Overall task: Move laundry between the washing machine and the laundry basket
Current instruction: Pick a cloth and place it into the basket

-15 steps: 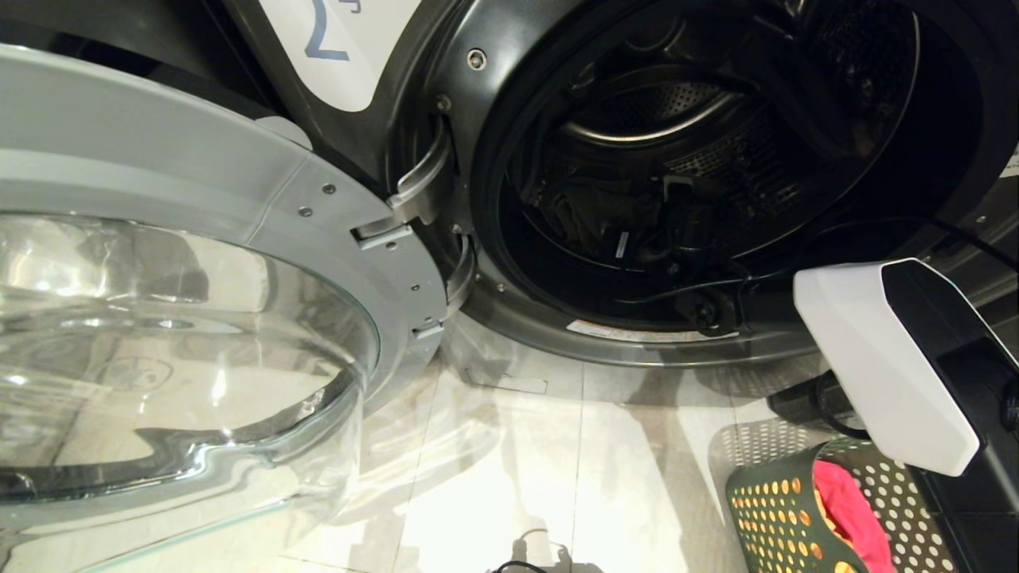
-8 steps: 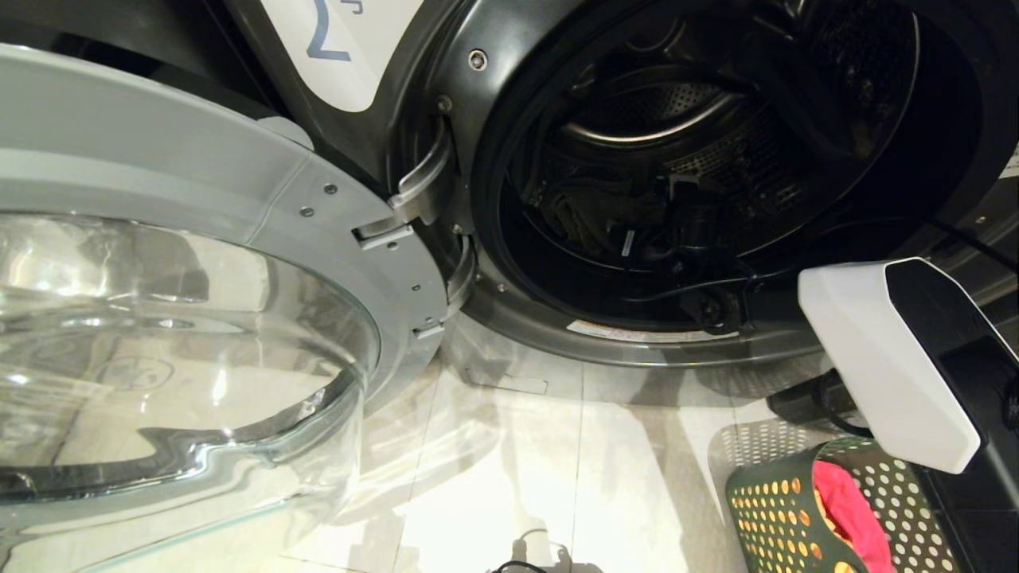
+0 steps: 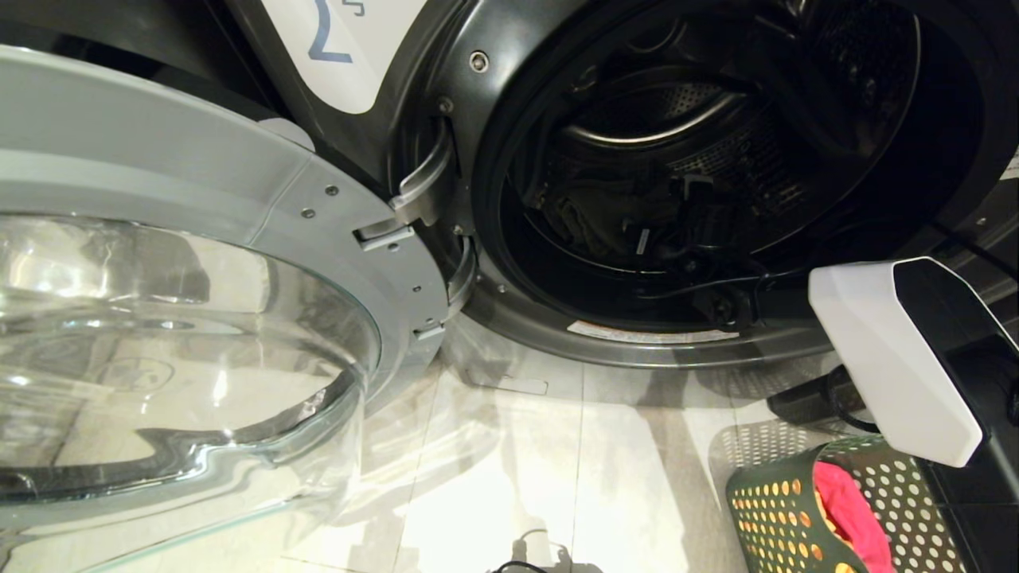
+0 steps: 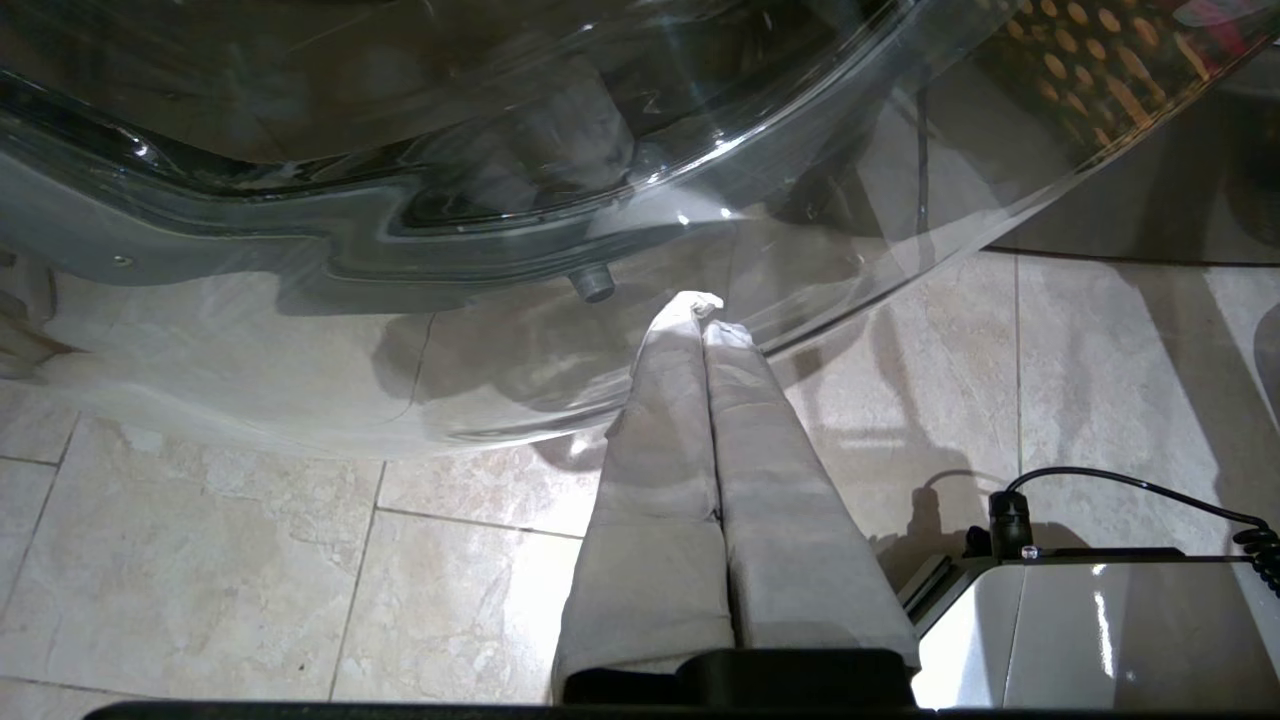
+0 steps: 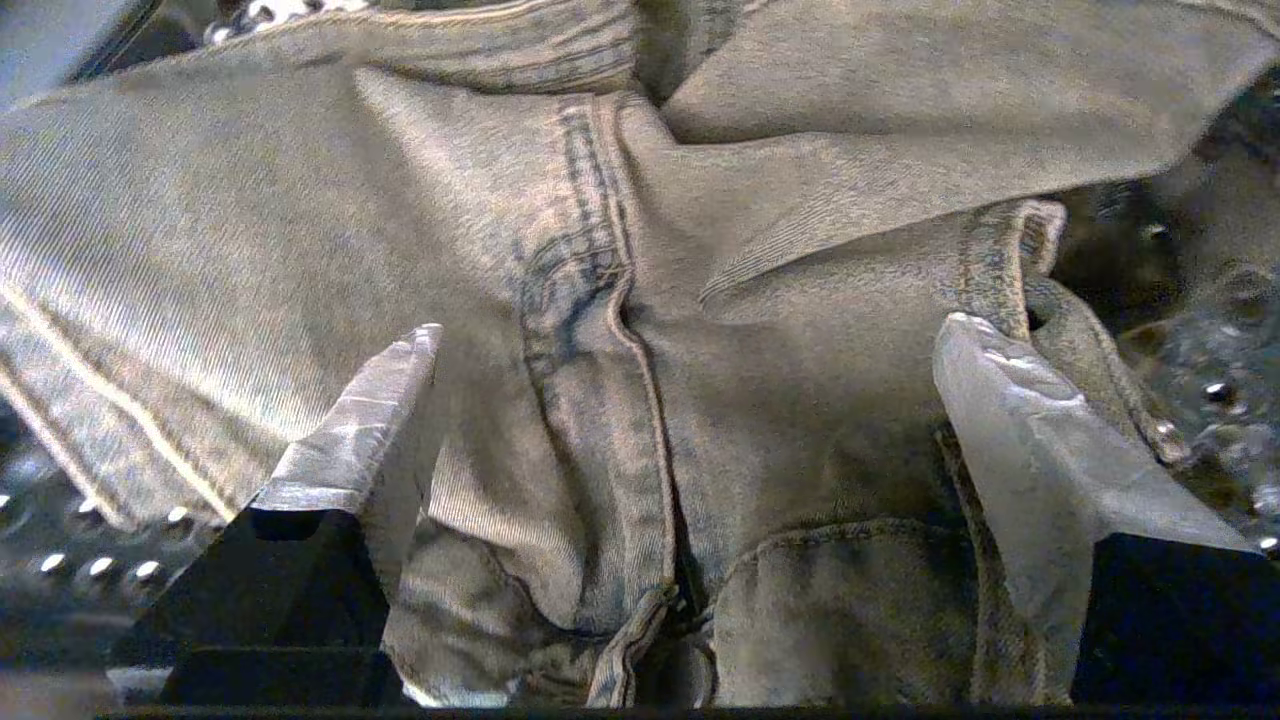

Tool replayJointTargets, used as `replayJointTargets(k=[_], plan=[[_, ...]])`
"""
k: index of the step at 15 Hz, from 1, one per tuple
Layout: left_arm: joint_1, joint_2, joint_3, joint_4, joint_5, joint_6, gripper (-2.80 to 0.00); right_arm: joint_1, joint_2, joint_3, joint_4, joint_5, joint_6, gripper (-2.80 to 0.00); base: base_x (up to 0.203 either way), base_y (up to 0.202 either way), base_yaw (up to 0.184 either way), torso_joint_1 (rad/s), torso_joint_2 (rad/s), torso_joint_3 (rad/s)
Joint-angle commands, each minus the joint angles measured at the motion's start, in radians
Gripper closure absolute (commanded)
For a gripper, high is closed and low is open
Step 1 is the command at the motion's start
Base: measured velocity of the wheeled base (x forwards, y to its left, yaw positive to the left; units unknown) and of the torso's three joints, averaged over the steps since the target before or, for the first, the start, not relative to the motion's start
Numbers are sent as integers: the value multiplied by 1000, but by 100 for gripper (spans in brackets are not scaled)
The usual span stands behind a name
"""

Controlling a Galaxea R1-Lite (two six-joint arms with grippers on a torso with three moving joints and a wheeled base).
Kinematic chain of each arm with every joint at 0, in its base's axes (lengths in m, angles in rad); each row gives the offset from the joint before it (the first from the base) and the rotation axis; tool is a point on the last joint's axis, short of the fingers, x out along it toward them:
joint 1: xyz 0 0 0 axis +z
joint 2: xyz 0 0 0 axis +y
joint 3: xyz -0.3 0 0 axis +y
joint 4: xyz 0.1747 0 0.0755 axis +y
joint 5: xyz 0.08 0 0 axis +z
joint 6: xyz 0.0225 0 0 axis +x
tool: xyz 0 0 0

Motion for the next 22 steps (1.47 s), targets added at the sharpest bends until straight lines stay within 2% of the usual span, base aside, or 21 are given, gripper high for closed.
replayJointTargets(k=[1, 7, 14, 22], plan=[[0, 0, 0, -2, 0, 0, 0, -9, 8, 0, -1, -3, 1, -280, 0, 0, 0, 0, 0, 0], [0, 0, 0, -2, 0, 0, 0, -6, -12, 0, -4, -4, 2, -280, 0, 0, 0, 0, 0, 0], [0, 0, 0, -2, 0, 1, 0, 4, -103, 1, 0, -56, 8, -280, 0, 0, 0, 0, 0, 0], [0, 0, 0, -2, 0, 0, 0, 86, -160, 3, 8, -79, -4, -280, 0, 0, 0, 0, 0, 0]])
